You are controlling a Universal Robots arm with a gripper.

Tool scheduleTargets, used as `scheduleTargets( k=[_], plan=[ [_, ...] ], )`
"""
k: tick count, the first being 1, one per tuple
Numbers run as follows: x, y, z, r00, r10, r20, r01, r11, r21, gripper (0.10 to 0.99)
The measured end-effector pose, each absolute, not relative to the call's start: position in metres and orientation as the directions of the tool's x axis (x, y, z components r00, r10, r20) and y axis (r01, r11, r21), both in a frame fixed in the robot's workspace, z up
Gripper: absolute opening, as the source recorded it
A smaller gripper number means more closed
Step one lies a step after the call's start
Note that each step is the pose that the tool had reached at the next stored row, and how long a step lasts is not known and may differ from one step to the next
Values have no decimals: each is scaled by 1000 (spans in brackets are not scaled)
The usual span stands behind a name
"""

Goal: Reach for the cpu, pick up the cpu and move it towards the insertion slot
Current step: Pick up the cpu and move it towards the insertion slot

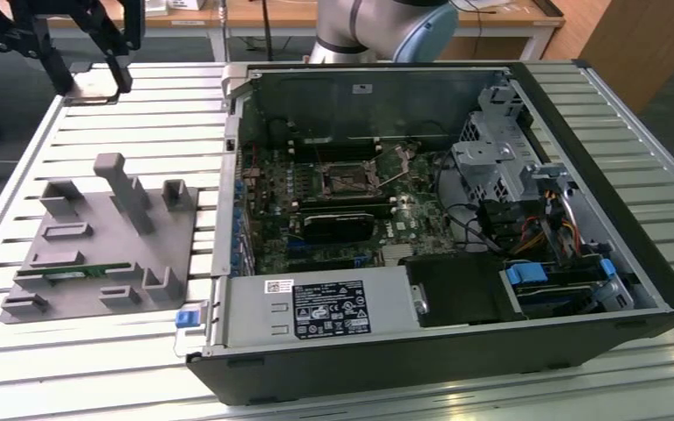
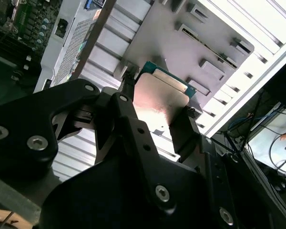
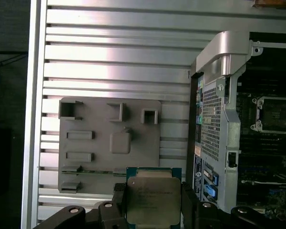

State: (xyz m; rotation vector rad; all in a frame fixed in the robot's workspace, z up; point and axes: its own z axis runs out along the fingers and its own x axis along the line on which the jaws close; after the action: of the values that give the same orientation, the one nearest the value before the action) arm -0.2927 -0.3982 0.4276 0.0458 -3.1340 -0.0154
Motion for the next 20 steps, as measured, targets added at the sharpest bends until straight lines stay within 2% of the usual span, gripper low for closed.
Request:
scheduleTargets(
  k=[20],
  plan=[
    [-241, -397, 428, -1000, -29, 8, -29, 1000, 10, 541]
  ],
)
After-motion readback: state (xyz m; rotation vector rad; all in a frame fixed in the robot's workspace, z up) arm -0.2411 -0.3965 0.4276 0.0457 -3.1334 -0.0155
